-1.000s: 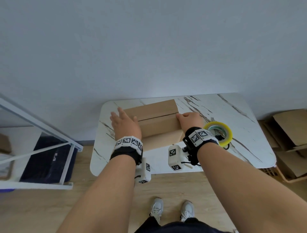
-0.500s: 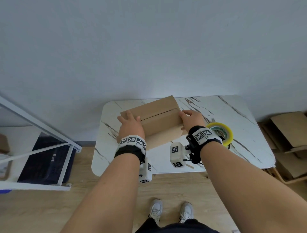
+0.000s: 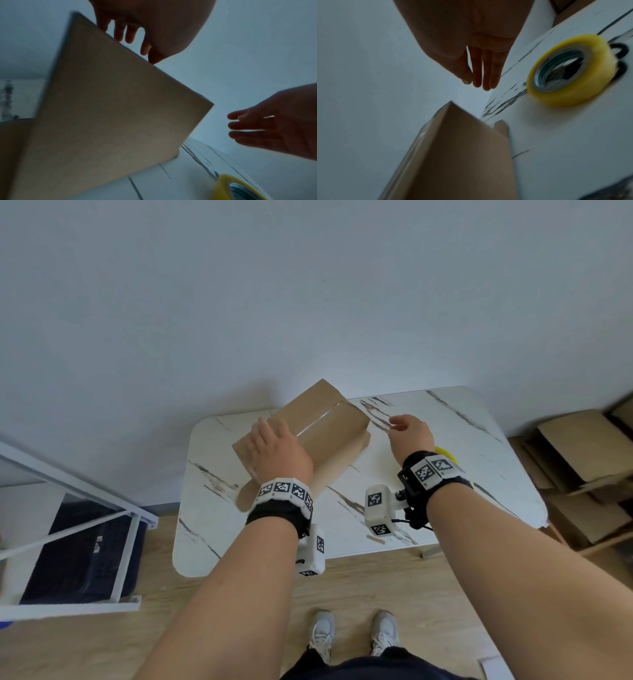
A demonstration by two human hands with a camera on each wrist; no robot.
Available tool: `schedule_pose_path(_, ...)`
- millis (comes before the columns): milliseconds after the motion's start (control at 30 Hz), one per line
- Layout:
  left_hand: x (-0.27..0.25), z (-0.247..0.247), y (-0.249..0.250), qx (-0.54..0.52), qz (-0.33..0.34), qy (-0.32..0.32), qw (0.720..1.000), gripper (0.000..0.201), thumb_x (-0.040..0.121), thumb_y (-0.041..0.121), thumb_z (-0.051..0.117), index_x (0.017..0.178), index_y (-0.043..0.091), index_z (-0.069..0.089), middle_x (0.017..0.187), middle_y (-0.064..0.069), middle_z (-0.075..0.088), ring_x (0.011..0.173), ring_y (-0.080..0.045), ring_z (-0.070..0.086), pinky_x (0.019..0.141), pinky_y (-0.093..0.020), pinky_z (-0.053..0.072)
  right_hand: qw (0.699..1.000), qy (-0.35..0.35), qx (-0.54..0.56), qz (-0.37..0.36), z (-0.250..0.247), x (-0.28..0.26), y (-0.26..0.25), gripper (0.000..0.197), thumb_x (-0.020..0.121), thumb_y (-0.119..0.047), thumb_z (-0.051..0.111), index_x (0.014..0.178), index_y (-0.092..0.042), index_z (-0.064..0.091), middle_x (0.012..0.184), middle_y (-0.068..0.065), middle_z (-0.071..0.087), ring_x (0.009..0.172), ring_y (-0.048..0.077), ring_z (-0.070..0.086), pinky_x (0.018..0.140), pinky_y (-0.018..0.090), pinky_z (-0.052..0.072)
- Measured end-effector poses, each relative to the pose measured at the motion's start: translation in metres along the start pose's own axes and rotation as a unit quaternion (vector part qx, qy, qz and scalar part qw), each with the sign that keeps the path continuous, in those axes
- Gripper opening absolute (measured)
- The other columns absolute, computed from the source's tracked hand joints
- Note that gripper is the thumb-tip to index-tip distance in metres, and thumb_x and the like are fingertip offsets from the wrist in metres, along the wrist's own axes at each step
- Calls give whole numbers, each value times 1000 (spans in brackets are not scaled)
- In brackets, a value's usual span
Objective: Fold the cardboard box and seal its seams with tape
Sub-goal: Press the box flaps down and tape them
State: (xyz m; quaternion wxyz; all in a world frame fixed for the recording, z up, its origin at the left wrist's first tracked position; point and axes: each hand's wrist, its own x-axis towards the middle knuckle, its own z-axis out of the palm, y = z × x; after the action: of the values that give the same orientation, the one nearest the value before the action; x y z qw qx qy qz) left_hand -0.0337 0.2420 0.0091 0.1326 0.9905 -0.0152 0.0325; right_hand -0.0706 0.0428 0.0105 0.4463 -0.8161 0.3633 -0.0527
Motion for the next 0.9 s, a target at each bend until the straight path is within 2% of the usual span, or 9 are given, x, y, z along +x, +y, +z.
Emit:
schedule_pose_path(67, -2, 4, 17, -24, 46, -5, 999, 43, 97, 20, 39, 140, 12, 37, 156, -16, 19, 145, -31, 16, 120, -44, 11, 999, 7, -33, 22, -12, 1, 19, 39, 91, -6, 43, 123, -17, 62, 120, 5, 65, 106, 25, 61, 79, 24, 41)
schedule_pose_path(167, -7, 10, 43, -40, 105, -24, 993, 42, 99, 21, 38, 141, 15, 37, 158, -12, 17, 147, -27, 12, 121, -42, 9, 992, -8, -113, 45, -28, 3, 47, 39, 91, -8, 42, 124, -16, 60, 120, 9, 65, 106, 29, 60, 85, 31, 47)
schedule_pose_path(300, -13, 18, 71, -34, 154, -46, 986, 41, 99, 21, 39, 140, 17, 38, 157, -10, 20, 145, -27, 18, 120, -41, 13, 970, -82, -226, 39, -38, 7, 73, 36, 94, -14, 46, 127, -12, 57, 122, 11, 63, 101, 30, 59, 83, 32, 47)
schedule_pose_path(333, -13, 20, 76, -33, 160, -49, 985, 40, 98, 21, 39, 138, 17, 39, 156, -10, 21, 144, -28, 20, 120, -41, 14, 961, -106, -254, 36, -39, 9, 79, 39, 94, -17, 48, 132, -13, 54, 127, 10, 61, 105, 29, 59, 84, 32, 47)
schedule_pose_path(433, -14, 27, 85, -29, 158, -62, 985, 41, 99, 23, 39, 139, 15, 37, 156, -11, 23, 143, -28, 22, 119, -41, 19, 933, -177, -311, 33, -36, 13, 95, 51, 91, -23, 57, 140, -16, 46, 134, 6, 57, 113, 26, 58, 87, 32, 49)
schedule_pose_path(567, -14, 34, 86, -7, 145, -73, 987, 48, 100, 27, 37, 144, 11, 29, 156, -11, 23, 143, -27, 23, 118, -41, 20, 911, -167, -377, 10, -26, 12, 107, 27, 89, -16, 56, 115, -14, 62, 105, 7, 65, 93, 24, 59, 74, 32, 50)
schedule_pose_path(700, -12, 34, 86, 11, 154, -52, 987, 45, 98, 25, 39, 140, 11, 36, 151, -9, 31, 138, -26, 31, 114, -39, 28, 898, -144, -416, -11, -24, 10, 109, 31, 86, -5, 46, 109, -14, 65, 107, 9, 61, 107, 28, 54, 91, 36, 49)
schedule_pose_path(800, -10, 31, 91, 9, 149, -29, 988, 38, 97, 25, 41, 133, 13, 44, 140, -7, 42, 128, -25, 41, 104, -36, 35, 902, -157, -403, -3, -27, 15, 105, 34, 86, -3, 44, 113, -12, 62, 114, 11, 60, 110, 30, 54, 93, 37, 49)
schedule_pose_path(900, -7, 26, 97, -3, 136, -29, 990, 36, 96, 25, 43, 130, 14, 46, 134, -7, 46, 121, -25, 45, 101, -36, 37, 922, -162, -353, 12, -32, 19, 98, 36, 86, -2, 45, 118, -8, 61, 115, 12, 60, 107, 30, 56, 83, 36, 52)
